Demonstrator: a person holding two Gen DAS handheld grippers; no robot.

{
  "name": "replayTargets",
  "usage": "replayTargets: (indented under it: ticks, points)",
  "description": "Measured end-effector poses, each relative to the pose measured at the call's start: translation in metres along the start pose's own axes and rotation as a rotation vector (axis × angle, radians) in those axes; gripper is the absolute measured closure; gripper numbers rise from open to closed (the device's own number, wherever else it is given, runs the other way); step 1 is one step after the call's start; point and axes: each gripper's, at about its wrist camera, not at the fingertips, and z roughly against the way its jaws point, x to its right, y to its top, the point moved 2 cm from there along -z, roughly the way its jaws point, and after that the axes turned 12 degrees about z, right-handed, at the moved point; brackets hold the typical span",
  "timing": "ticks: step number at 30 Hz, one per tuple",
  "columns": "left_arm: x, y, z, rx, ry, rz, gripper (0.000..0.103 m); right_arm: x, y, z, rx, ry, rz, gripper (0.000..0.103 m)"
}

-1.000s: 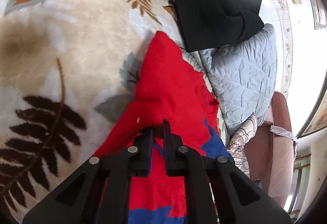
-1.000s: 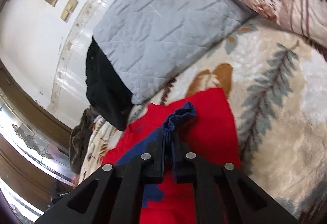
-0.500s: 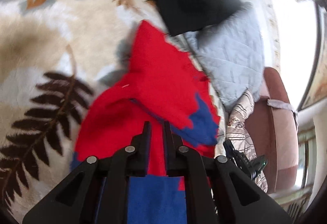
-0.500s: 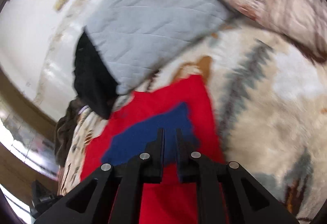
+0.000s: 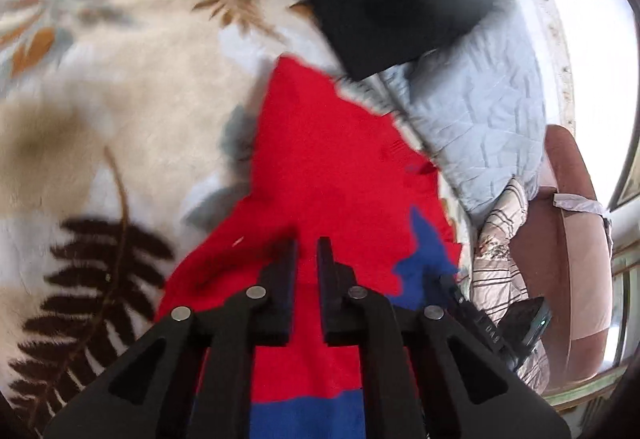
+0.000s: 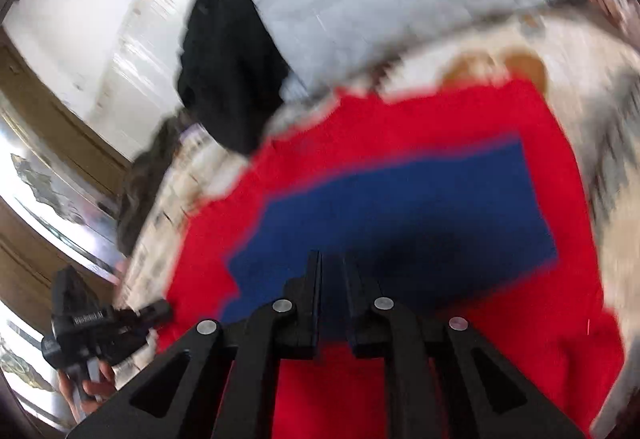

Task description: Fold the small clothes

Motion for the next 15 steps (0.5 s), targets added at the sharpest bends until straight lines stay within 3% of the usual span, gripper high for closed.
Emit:
replayTargets:
  ticks: [2, 5, 7, 9, 12, 15]
  points:
    - [0.017, 0.002, 0.001, 0.019, -0.008, -0.051, 0.083, -0.012, 0.012, -0.012, 0.013, 0.032, 0.011, 0.090]
    - [0.033, 0.002, -0.015, 0.037, 0.044, -0.118, 0.064, -0.028, 0.007, -0.043, -0.030, 0.048, 0.029, 0.090]
    - [0.032, 0.003, -0.037, 0.021, 0.103, -0.135, 0.064, -0.030, -0.007, -0.072, -0.140, -0.010, 0.059, 0.091]
    - [0.024, 0.002, -0.048, 0.022, 0.123, -0.144, 0.065, -0.029, -0.013, -0.076, -0.110, -0.022, 0.080, 0.094]
    - [0.029, 0.001, -0.042, 0.024, 0.126, -0.166, 0.064, -0.023, -0.006, -0.071, -0.138, -0.002, 0.026, 0.094]
    - [0.031, 0.000, -0.026, -0.018, 0.083, -0.149, 0.064, -0.010, 0.001, -0.045, -0.110, -0.056, 0.038, 0.092]
